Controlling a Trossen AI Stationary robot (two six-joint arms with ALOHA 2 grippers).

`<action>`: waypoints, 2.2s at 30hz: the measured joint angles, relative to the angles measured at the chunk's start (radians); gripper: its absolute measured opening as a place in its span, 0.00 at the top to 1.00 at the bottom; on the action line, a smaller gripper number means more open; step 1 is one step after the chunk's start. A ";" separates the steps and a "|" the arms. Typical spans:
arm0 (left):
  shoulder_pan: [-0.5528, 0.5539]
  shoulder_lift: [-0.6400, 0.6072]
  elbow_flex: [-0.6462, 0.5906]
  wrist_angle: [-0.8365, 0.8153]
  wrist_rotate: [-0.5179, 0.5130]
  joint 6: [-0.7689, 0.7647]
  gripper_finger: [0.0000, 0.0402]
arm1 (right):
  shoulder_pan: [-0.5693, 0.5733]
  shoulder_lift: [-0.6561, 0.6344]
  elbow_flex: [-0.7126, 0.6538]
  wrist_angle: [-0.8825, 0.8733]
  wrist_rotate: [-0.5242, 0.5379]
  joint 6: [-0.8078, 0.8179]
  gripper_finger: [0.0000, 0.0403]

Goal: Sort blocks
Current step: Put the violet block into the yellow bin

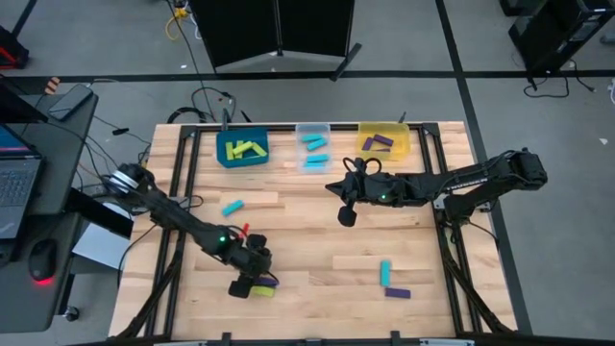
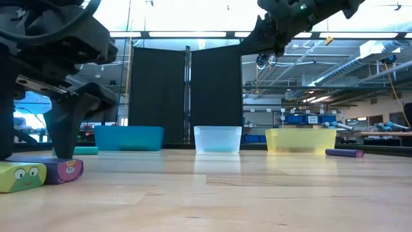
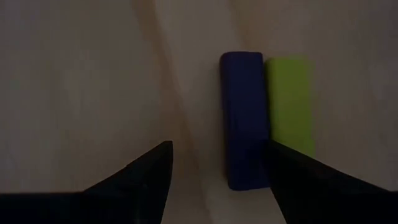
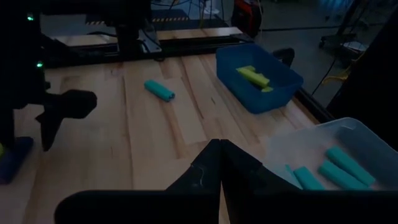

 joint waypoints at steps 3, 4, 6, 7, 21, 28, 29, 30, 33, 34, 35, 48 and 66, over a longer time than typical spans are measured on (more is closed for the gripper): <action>0.000 0.018 0.002 0.032 0.025 0.000 0.37 | 0.000 0.000 0.000 -0.001 0.000 -0.001 0.95; 0.000 0.021 0.002 0.041 0.026 0.000 0.37 | 0.000 0.000 0.000 -0.004 0.000 -0.001 0.95; 0.000 0.022 0.002 0.045 0.024 0.002 0.37 | 0.000 0.000 0.000 -0.005 0.000 -0.002 0.94; 0.000 0.022 0.002 0.043 0.021 0.002 0.37 | 0.000 0.000 0.000 -0.006 0.000 -0.001 0.94; 0.061 -0.011 0.008 -0.016 -0.043 0.031 0.37 | 0.000 0.000 0.000 -0.015 0.000 -0.003 0.95; 0.054 -0.011 0.015 -0.005 0.018 0.014 0.37 | 0.000 0.000 0.000 -0.015 0.000 -0.003 0.95; 0.052 -0.003 0.015 -0.004 0.022 0.011 0.37 | 0.000 0.000 0.000 -0.015 0.000 -0.003 0.95; 0.048 0.006 0.015 -0.003 0.022 0.010 0.37 | 0.000 0.000 0.000 -0.015 0.000 -0.003 0.95; 0.047 0.030 0.015 0.006 0.021 0.020 0.37 | 0.000 0.000 0.000 -0.015 0.000 -0.003 0.95; 0.047 0.037 0.015 0.007 0.019 0.024 0.37 | 0.000 0.000 0.000 -0.015 0.000 -0.003 0.95; 0.047 0.043 0.015 0.008 0.012 0.025 0.37 | 0.000 0.000 0.000 -0.015 0.000 -0.003 0.95; 0.039 0.100 0.019 0.003 -0.044 0.022 0.67 | 0.000 0.000 0.000 -0.023 0.000 -0.003 0.96; 0.199 0.039 0.011 0.029 -0.250 0.163 0.75 | 0.057 0.000 -0.003 -0.045 -0.030 0.109 0.94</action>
